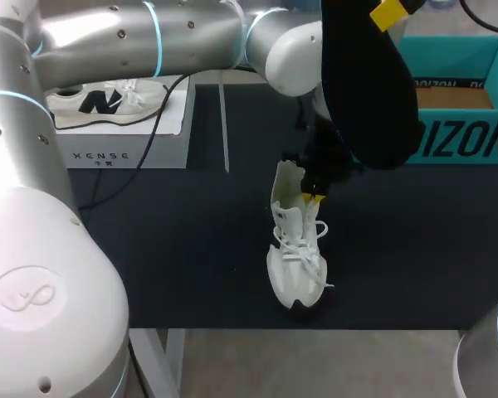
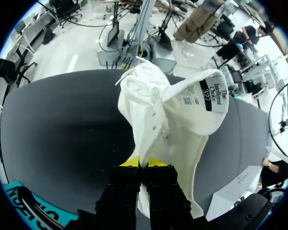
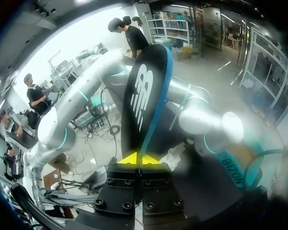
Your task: Take the shoe out of the shoebox, open the shoe tongue, remove and reinsert the insole, then place the shoe into the shoebox
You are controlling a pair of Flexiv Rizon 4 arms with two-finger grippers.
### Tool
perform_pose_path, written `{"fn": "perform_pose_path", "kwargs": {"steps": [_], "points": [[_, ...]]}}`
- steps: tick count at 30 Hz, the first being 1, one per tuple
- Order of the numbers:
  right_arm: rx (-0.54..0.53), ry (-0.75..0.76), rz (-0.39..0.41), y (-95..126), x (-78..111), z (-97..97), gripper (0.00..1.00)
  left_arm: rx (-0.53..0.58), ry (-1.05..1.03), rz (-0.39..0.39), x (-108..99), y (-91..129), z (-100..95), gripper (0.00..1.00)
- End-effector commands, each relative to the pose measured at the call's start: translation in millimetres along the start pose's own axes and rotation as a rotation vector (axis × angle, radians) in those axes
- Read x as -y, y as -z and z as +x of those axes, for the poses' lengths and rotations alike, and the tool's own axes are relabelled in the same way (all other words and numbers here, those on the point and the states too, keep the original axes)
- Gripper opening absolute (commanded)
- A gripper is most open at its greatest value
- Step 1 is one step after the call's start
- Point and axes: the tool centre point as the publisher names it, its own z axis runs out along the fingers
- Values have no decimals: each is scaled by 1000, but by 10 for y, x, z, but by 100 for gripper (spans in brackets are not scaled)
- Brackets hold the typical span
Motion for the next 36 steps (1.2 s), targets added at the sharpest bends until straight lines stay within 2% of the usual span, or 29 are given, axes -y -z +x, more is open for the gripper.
{"fn": "perform_pose_path", "kwargs": {"steps": [1, 17, 18, 19, 20, 25, 28, 33, 34, 35, 36], "points": [[-1, -1, 3, -1, -12, -6, 0, -4, 11, 9, -11, -47, -43, 0], [-1, -1, 3, -1, -12, -6, 0, -13, 58, 23, -16, -143, -17, 0], [-1, -1, 3, -1, -12, -6, 0, -11, 66, 26, -16, -143, -13, 20], [-1, -1, 3, -1, -12, -6, 0, -12, 69, 20, -20, -139, -11, 90], [-1, -1, 3, -1, -12, -6, 0, -5, 69, 10, -25, -135, -8, 100], [-1, -1, 3, -1, -12, -6, 0, 38, 96, 3, -71, -47, 12, 100], [-1, -1, 3, -1, -12, -6, 0, 112, 139, -4, -128, 46, 21, 100], [-1, -1, 3, -1, -12, -6, 0, 336, 280, -18, -250, 265, 67, 100], [-1, -1, 3, -1, -12, -6, 0, 448, 343, -25, -293, 345, 101, 100], [-1, -1, 3, -1, -12, -6, 0, 476, 375, -9, -317, 384, 121, 100], [-1, -1, 3, -1, -12, -6, 0, 553, 435, -23, -364, 447, 176, 100]]}}
